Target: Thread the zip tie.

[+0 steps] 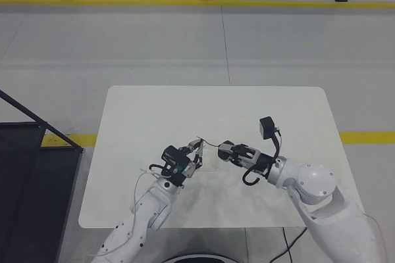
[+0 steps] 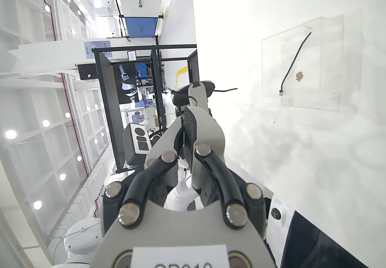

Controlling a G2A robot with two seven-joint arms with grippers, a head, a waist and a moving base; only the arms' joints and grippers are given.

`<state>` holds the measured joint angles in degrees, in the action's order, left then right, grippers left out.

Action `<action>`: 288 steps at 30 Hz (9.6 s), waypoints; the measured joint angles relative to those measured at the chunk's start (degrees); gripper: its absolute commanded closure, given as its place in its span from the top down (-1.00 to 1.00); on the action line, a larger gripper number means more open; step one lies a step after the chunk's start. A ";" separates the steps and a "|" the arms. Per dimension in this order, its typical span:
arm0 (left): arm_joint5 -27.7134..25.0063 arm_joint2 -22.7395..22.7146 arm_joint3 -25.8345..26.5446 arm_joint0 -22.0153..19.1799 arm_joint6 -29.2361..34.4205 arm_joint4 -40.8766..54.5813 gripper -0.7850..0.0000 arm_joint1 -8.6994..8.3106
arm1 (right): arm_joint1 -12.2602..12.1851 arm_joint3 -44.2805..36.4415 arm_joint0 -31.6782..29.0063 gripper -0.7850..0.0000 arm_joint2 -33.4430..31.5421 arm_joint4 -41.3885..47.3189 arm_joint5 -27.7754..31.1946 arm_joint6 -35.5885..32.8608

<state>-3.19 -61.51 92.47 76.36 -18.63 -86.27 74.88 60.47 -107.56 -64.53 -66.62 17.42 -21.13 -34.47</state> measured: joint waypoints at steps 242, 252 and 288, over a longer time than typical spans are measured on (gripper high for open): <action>-16.69 -8.40 3.67 2.78 -0.72 23.42 -1.00 1.30 | 3.50 35.65 17.79 1.00 2.66 37.96 -36.92 -10.22; -17.03 -8.31 3.15 2.67 -1.26 22.93 -1.00 1.29 | 3.54 40.11 20.46 1.00 5.65 42.66 -36.87 -10.59; -14.53 -6.46 3.33 1.85 0.22 23.80 -1.00 1.77 | -0.11 27.73 14.12 1.00 10.73 20.41 -0.10 -21.16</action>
<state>-17.73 -67.98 95.79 78.21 -18.41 -62.47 76.64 60.36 -79.84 -50.41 -55.89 37.84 -21.22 -55.63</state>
